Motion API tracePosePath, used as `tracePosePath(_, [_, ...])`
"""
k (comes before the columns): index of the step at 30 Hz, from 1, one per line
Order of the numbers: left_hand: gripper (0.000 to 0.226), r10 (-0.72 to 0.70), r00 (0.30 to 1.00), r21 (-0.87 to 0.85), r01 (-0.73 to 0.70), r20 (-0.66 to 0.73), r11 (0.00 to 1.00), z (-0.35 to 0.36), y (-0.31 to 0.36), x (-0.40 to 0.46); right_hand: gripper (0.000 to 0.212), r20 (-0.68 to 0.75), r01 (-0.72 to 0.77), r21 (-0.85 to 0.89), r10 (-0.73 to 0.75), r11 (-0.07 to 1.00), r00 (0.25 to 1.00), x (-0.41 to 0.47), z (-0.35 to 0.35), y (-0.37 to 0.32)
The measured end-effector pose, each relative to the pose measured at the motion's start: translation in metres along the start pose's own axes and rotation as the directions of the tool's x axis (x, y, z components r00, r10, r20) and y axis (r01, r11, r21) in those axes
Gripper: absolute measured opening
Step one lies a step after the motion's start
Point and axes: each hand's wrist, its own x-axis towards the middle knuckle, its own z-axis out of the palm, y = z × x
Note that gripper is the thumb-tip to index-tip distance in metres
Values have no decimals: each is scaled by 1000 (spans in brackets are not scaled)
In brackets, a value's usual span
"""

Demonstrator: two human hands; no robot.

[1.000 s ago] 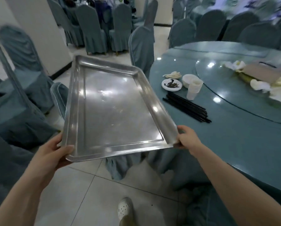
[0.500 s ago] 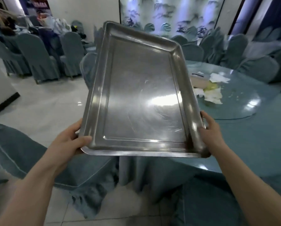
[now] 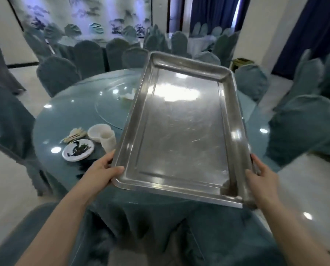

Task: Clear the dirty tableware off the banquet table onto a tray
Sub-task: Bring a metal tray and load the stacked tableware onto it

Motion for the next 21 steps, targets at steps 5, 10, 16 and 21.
tracePosePath(5, [55, -78, 987, 145, 57, 141, 988, 45, -6, 72, 57, -109, -199, 13, 199, 980, 974, -22, -32, 44])
tracePosePath(10, [47, -204, 948, 201, 156, 246, 967, 95, -24, 131, 61, -197, -343, 11, 339, 939, 920, -16, -42, 80])
tracePosePath(16, [40, -305, 902, 182, 259, 305, 949, 138, -41, 184, 54, -261, -450, -3, 433, 893, 863, 8, -43, 101])
tracePosePath(21, [37, -354, 868, 197, 302, 347, 933, 163, -51, 214, 55, -324, -497, -10, 467, 868, 823, 20, -47, 112])
